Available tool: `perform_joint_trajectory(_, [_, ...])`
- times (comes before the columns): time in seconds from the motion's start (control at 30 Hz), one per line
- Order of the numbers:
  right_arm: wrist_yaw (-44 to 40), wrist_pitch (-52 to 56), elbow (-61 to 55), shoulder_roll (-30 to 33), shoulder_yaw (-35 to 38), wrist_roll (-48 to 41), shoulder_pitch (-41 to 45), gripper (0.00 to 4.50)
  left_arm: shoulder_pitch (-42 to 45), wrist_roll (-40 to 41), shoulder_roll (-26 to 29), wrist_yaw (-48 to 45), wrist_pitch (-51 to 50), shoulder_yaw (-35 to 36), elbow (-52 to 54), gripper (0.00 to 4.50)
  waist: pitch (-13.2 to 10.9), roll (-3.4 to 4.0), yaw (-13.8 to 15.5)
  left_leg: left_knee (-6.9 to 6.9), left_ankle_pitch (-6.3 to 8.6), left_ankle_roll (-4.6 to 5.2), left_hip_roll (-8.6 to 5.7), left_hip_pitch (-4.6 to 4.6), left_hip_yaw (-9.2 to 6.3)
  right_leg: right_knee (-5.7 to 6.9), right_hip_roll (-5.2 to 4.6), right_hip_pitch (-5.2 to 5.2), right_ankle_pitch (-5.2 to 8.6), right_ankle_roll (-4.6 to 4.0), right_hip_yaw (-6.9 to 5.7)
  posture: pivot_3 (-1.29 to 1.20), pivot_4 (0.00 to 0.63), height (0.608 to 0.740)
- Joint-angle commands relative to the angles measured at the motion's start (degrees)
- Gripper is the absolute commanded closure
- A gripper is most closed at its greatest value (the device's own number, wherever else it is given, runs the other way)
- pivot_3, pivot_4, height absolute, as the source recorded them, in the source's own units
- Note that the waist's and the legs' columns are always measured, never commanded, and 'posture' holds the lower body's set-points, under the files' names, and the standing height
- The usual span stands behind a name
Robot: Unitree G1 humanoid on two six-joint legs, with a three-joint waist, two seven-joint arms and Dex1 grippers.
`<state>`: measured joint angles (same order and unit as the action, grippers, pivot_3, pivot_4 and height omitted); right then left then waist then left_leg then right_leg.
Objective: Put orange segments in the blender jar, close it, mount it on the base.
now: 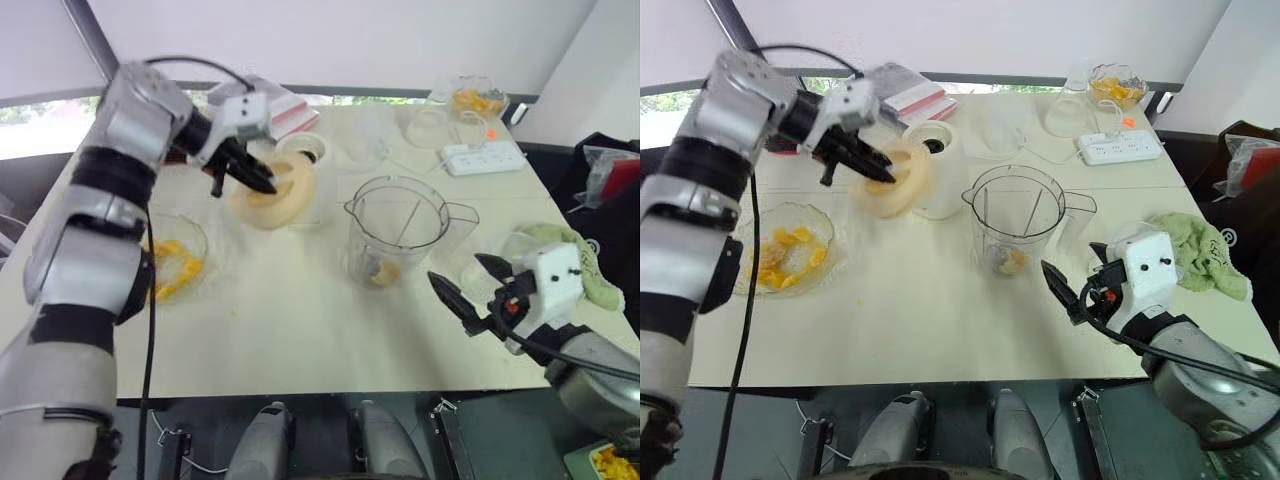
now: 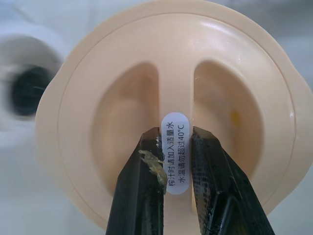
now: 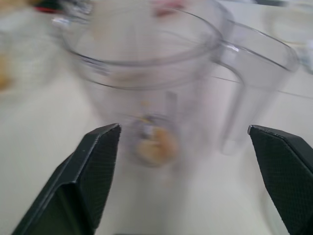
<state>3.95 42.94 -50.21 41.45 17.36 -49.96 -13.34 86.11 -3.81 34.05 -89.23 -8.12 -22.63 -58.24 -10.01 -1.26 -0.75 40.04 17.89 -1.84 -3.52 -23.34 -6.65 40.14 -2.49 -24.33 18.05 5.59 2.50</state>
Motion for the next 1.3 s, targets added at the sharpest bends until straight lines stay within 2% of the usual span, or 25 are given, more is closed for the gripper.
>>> perform_joint_trajectory(0.03, [1.46, -5.07, 2.48, -4.31, -4.64, 10.00, 1.85, 0.06, 5.69, -1.26, -2.19, 3.61, 4.63, 2.94, -6.00, 4.28, 0.00, 0.00, -0.13, -0.01, 0.00, 0.00, 0.00, 0.01, 0.00, 0.00, 0.02, 0.00, 0.00, 0.00, 0.00, 0.00, 0.150, 0.740])
perform_joint_trajectory(0.13, [2.75, -8.90, 7.29, -9.56, -8.37, 17.56, 4.18, 0.06, 8.87, -2.03, -5.13, 6.50, 7.81, 4.43, -10.24, 4.28, 0.00, 0.01, -0.21, -0.02, 0.00, 0.00, 0.01, 0.03, 0.01, 0.01, 0.03, -0.02, 0.00, 0.00, 0.01, 0.00, 0.150, 0.740])
perform_joint_trajectory(0.27, [2.45, -11.29, 10.46, -13.56, -9.60, 22.78, 7.28, 0.06, 11.20, -2.68, -8.43, 8.50, 10.09, 5.87, -13.43, 4.28, 0.00, 0.01, -0.36, -0.03, -0.01, -0.03, 0.00, 0.02, 0.03, 0.04, 0.02, -0.07, 0.00, 0.00, 0.03, 0.00, 0.150, 0.740])
perform_joint_trajectory(0.53, [1.24, -13.75, 15.96, -19.75, -11.73, 29.44, 11.69, 0.06, 13.03, -3.65, -13.90, 10.80, 11.91, 8.26, -15.76, 4.28, 0.00, 0.03, -0.40, -0.06, -0.04, -0.08, 0.00, 0.02, 0.04, 0.06, 0.02, -0.11, 0.00, 0.00, 0.04, 0.00, 0.150, 0.740])
perform_joint_trajectory(0.77, [0.09, -15.44, 19.77, -24.31, -12.53, 32.98, 15.13, 0.06, 14.01, -4.24, -15.47, 11.28, 12.29, 9.81, -16.05, 4.28, 0.00, 0.04, -0.48, -0.08, -0.07, -0.13, 0.00, 0.01, 0.04, 0.07, 0.01, -0.15, 0.00, 0.00, 0.06, 0.00, 0.150, 0.740])
perform_joint_trajectory(0.93, [-0.12, -18.62, 25.26, -25.54, -12.00, 36.47, 18.21, 0.06, 14.22, -4.15, -15.73, 10.90, 12.28, 10.60, -15.83, 4.28, 0.03, 0.09, -0.95, -0.08, -0.08, -0.13, 0.00, 0.02, 0.05, 0.13, 0.03, -0.16, 0.00, 0.00, 0.07, 0.00, 0.150, 0.740])
perform_joint_trajectory(1.3, [-2.98, -23.02, 31.49, -26.47, -10.78, 39.98, 18.39, 0.06, 13.68, -4.48, -16.18, 10.60, 12.49, 11.43, -15.50, 4.28, 0.03, 0.09, -1.82, -0.11, -0.16, -0.28, 0.00, 0.02, 0.05, 0.14, -0.01, -0.19, 0.00, 0.00, 0.08, 0.00, 0.150, 0.740])
